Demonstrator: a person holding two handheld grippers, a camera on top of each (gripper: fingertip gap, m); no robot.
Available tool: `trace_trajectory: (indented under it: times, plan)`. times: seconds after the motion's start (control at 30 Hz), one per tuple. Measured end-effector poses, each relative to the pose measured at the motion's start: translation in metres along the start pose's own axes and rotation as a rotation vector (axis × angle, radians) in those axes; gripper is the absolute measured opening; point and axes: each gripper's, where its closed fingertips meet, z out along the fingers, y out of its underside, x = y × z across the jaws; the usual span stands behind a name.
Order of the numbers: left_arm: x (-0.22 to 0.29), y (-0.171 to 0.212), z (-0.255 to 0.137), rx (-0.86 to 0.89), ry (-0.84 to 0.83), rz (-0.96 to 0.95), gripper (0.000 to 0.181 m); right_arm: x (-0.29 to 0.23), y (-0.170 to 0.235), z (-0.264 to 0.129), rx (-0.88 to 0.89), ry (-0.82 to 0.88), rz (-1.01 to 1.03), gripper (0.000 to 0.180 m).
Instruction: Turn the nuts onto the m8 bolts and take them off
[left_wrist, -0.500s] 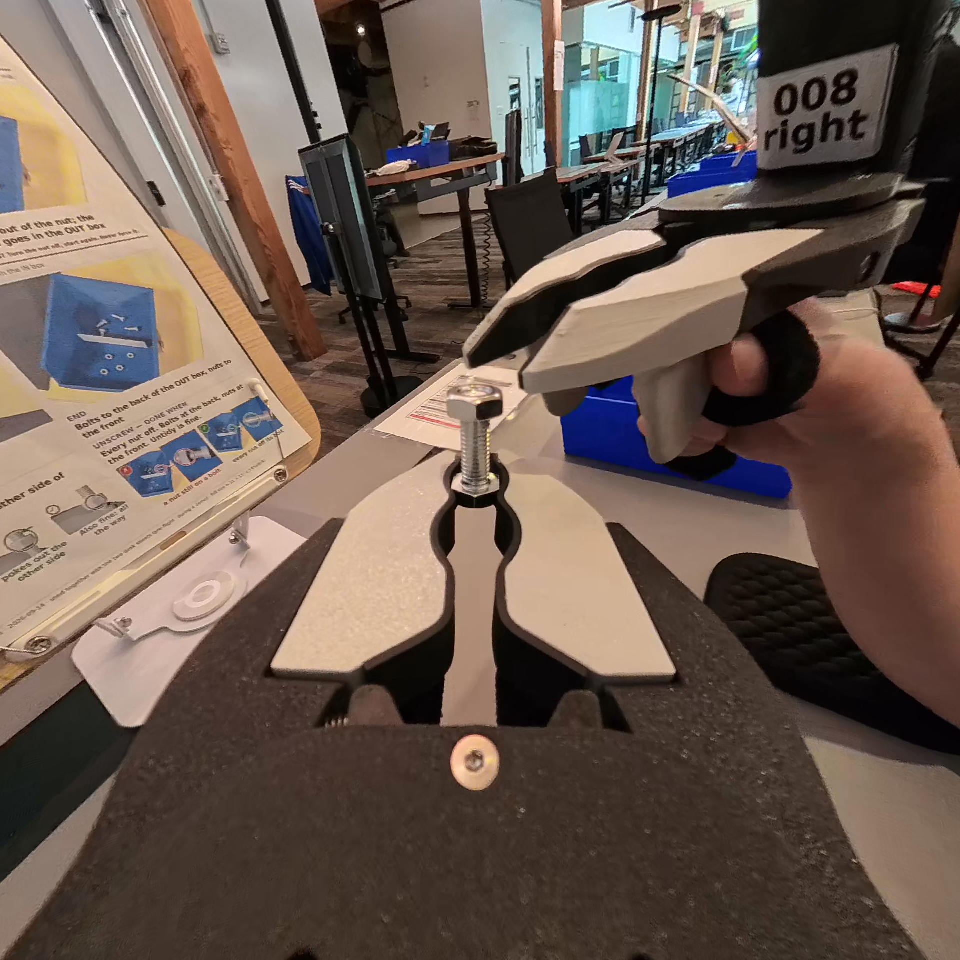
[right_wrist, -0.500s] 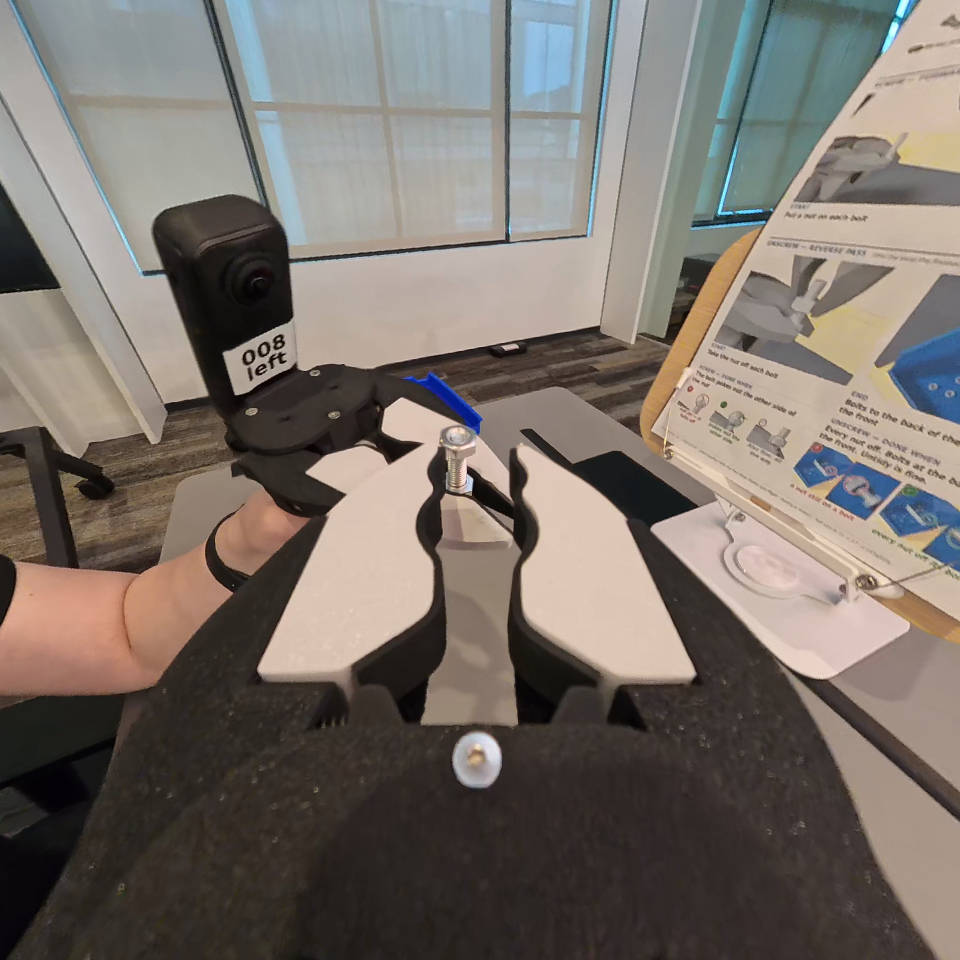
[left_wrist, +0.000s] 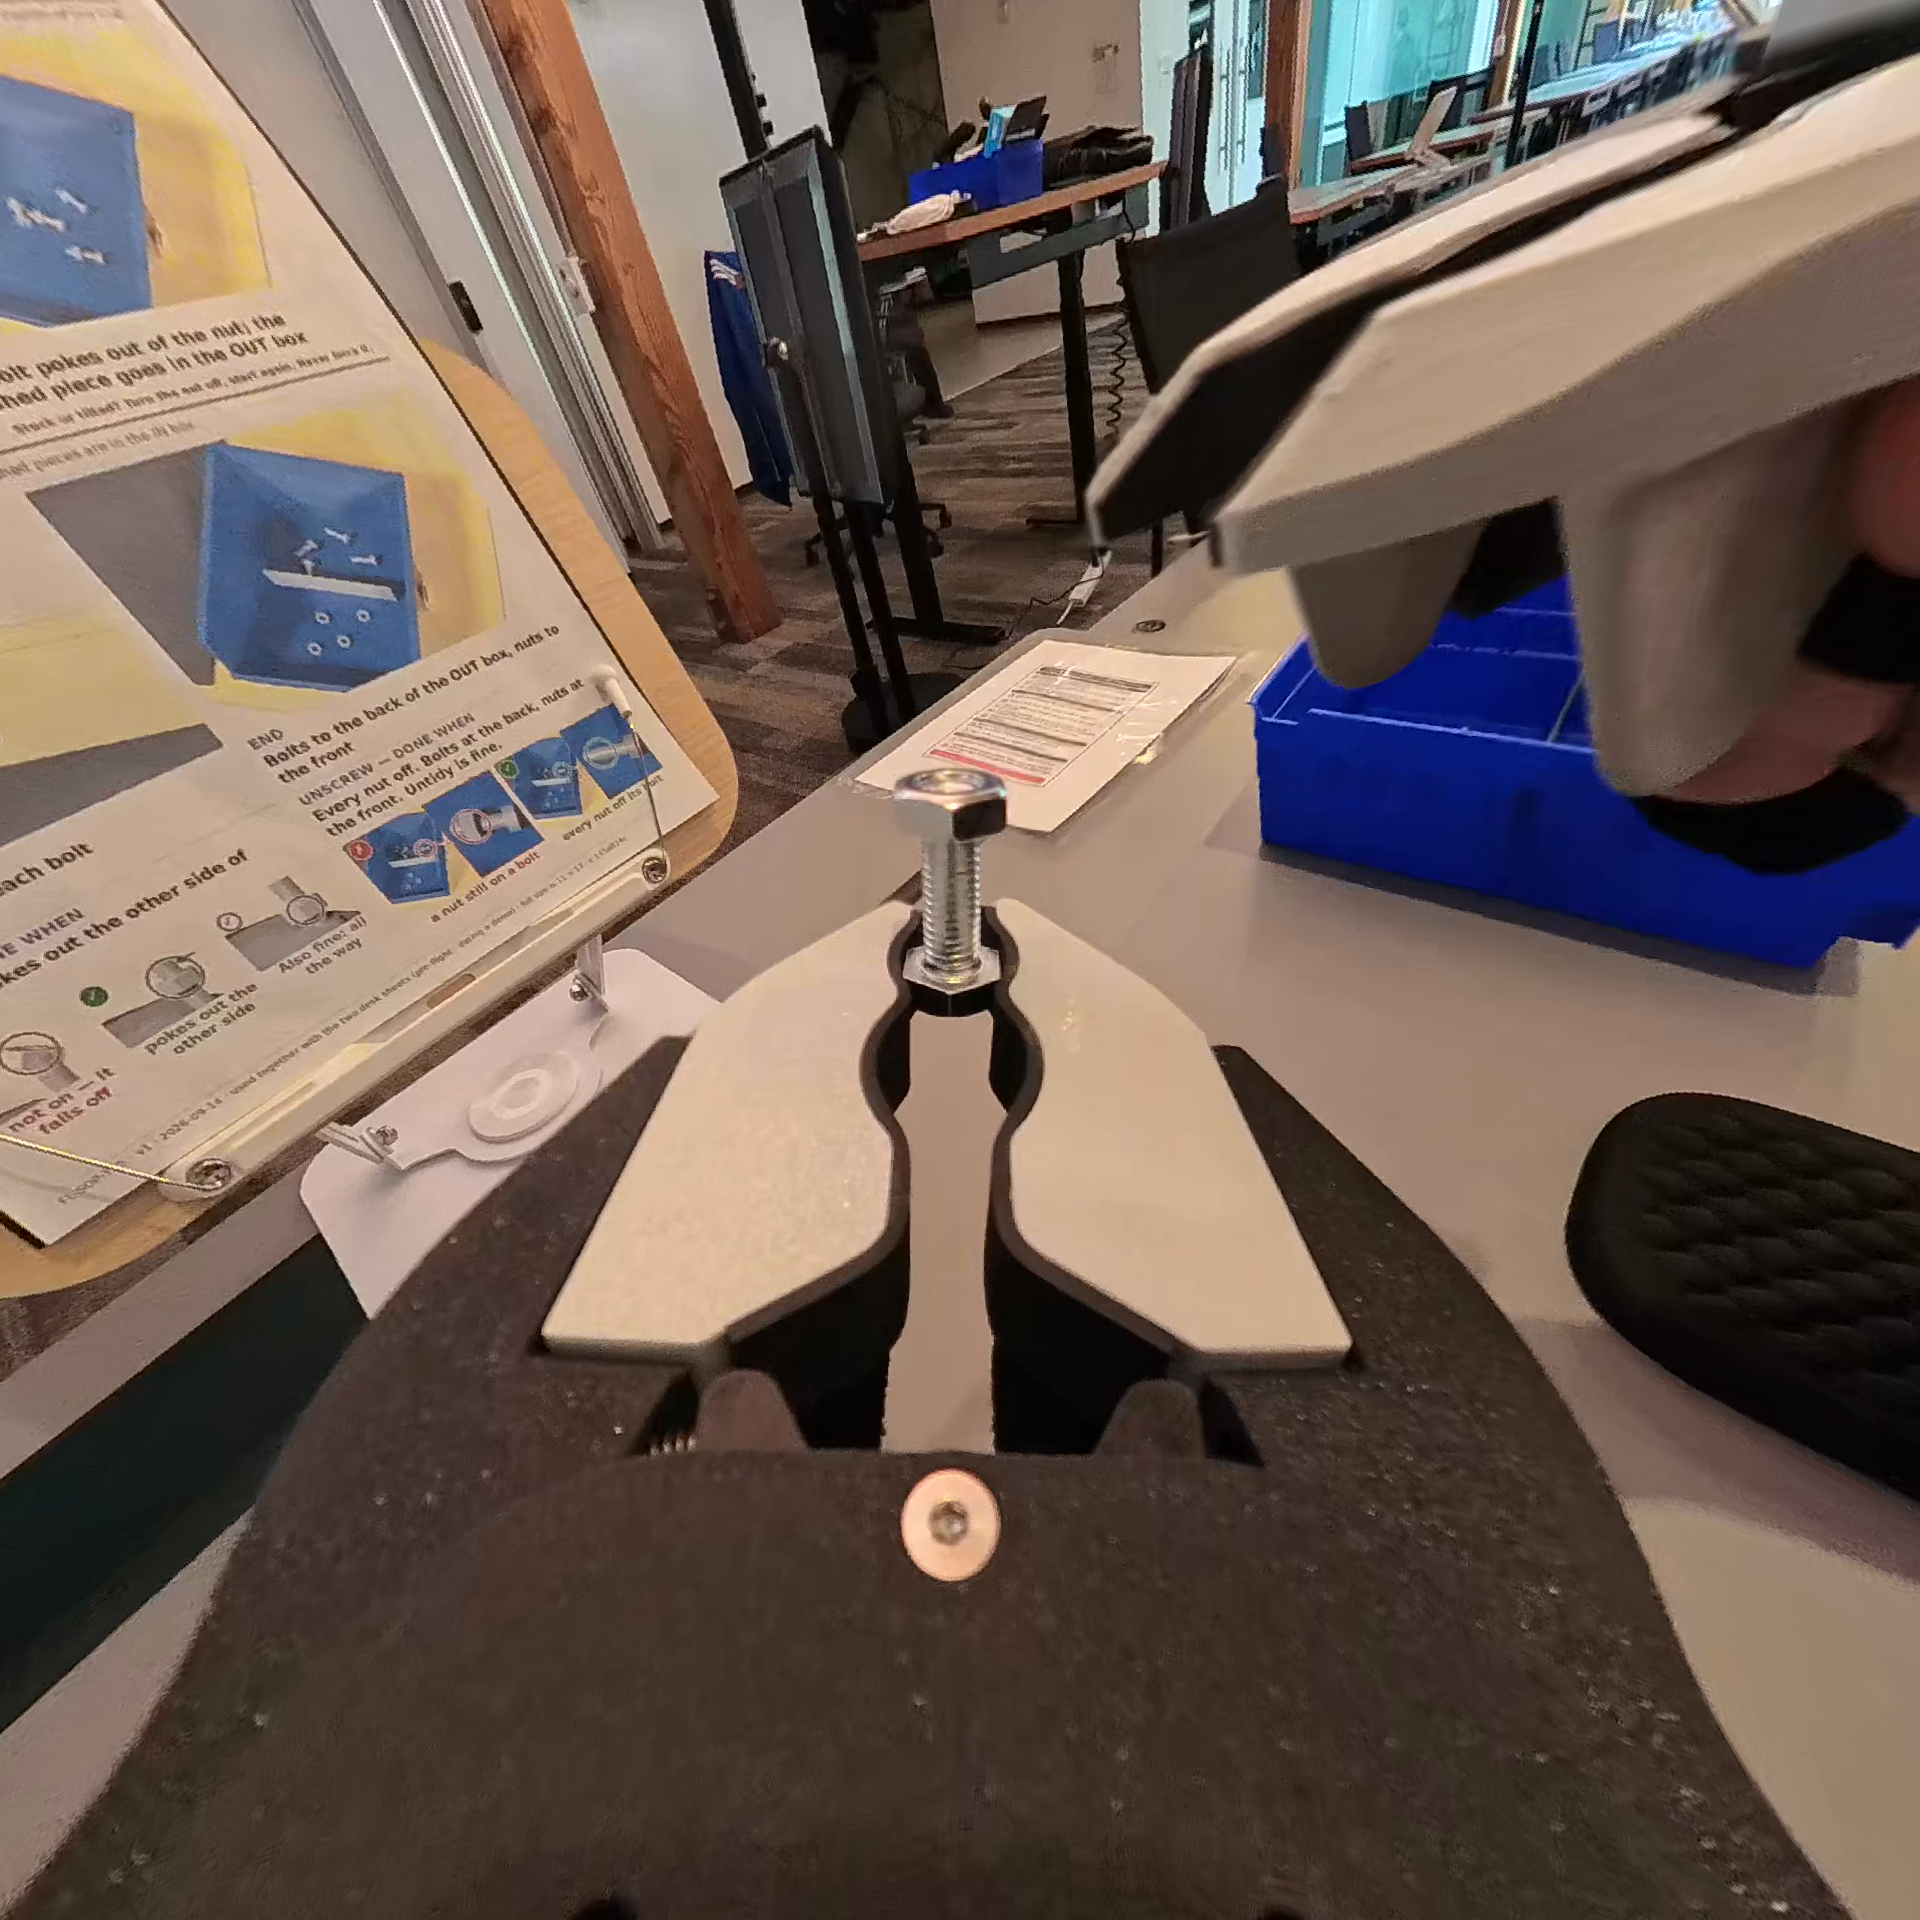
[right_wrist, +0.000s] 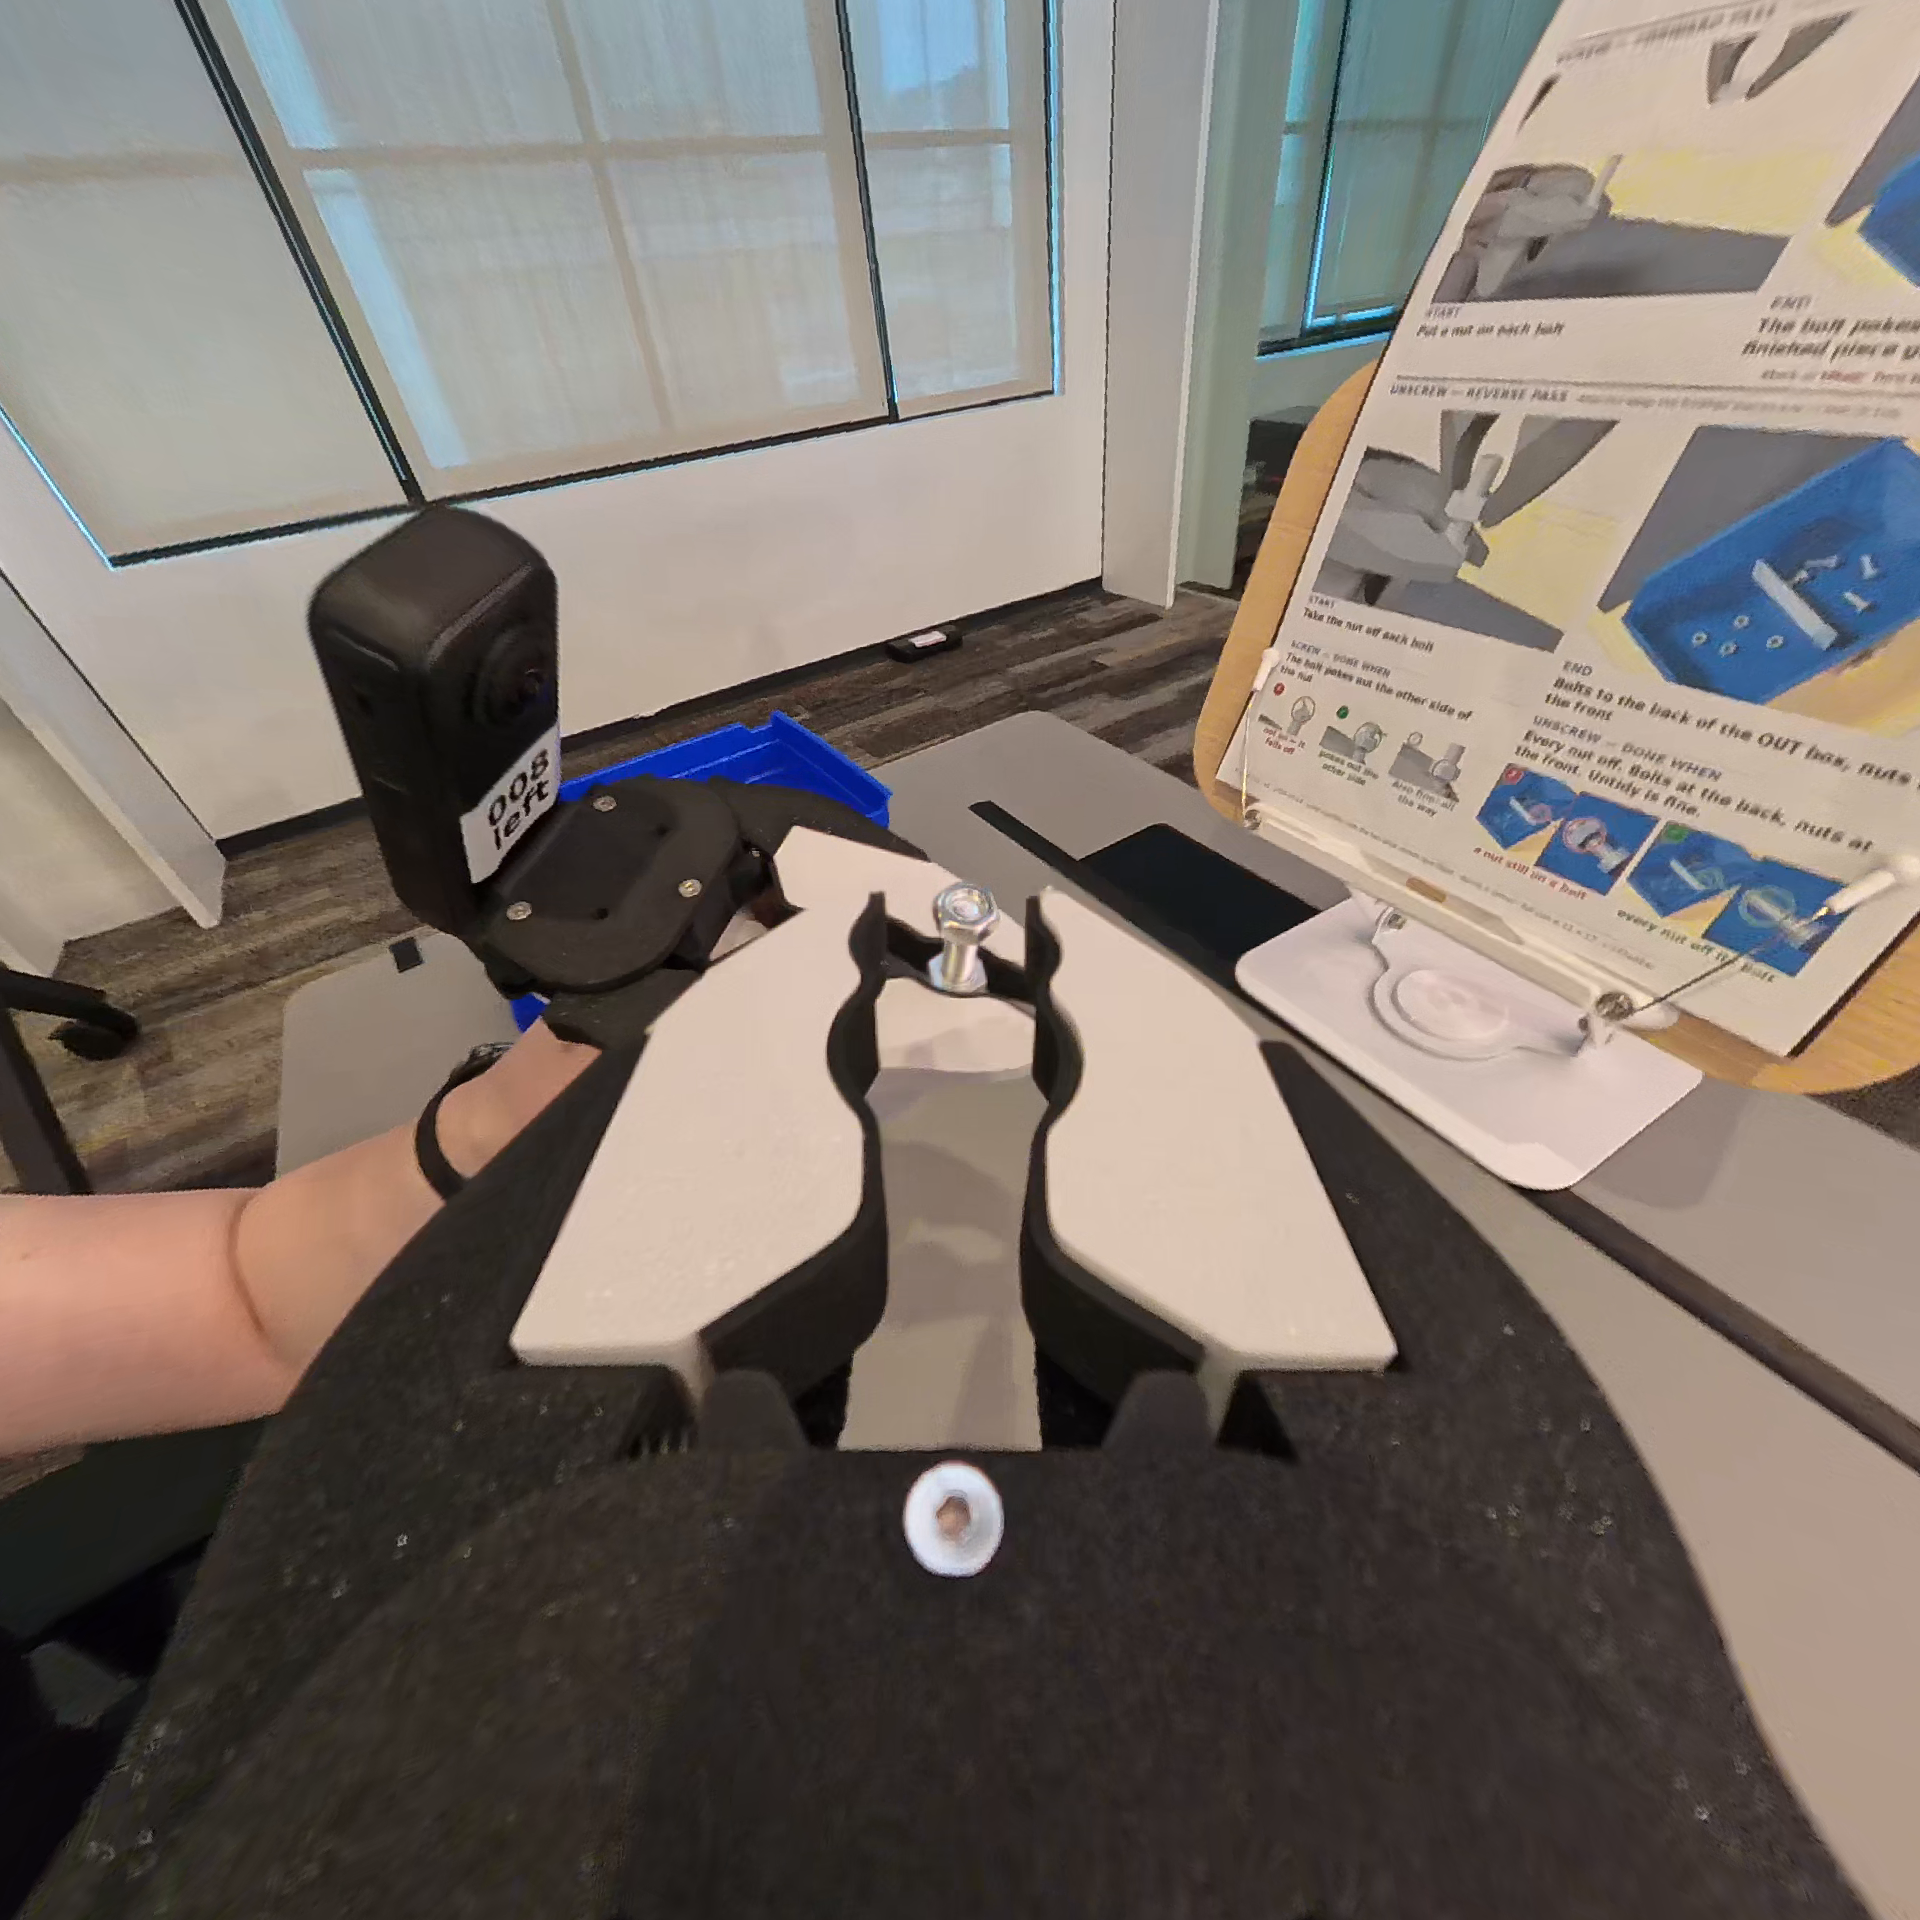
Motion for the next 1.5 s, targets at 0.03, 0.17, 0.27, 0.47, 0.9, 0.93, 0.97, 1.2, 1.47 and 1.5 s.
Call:
trace_trajectory:
  times: [0.03, 0.17, 0.27, 0.47, 0.9, 0.93, 0.97, 1.2, 1.47, 1.5]
  plan:
    - [-0.002, 0.002, 0.001, -0.005, -0.01, 0.005, 0.01, 0.001, 0.002, -0.001, -0.012, -0.007, 0.021, 0.024]
    - [-0.013, 0.007, 0.002, -0.021, -0.068, 0.027, 0.01, 0.017, 0.01, 0.008, -0.122, -0.04, 0.136, 0.026]
    - [-0.02, 0.01, 0.003, -0.031, -0.096, 0.034, 0.01, 0.018, 0.004, 0.022, -0.246, -0.144, 0.237, 0.023]
    - [-0.031, 0.015, 0.002, -0.042, -0.132, 0.021, 0.01, 0.021, 0.011, 0.044, -0.557, -0.122, 0.316, 0.025]
    - [-0.033, 0.018, 0.003, -0.065, -0.14, 0.034, 0.01, 0.017, 0.034, 0.059, -0.807, -0.014, 0.328, 0.03]
    - [-0.033, 0.018, 0.003, -0.065, -0.14, 0.035, 0.01, 0.015, 0.034, 0.06, -0.814, -0.018, 0.327, 0.03]
    - [-0.032, 0.018, 0.002, -0.064, -0.14, 0.036, 0.01, 0.012, 0.034, 0.062, -0.818, -0.026, 0.334, 0.029]
    - [-0.032, 0.016, 0.001, -0.059, -0.132, 0.029, 0.01, 0.011, 0.034, 0.065, -0.843, -0.026, 0.308, 0.016]
    - [-0.015, 0.009, -0.005, -0.034, 0.042, 0.004, 0.01, 0.0, 0.031, 0.056, -0.872, -0.155, 0.093, 0.016]
    - [-0.01, 0.006, -0.008, -0.025, 0.098, -0.005, 0.01, -0.004, 0.029, 0.053, -0.871, -0.193, 0.035, 0.016]
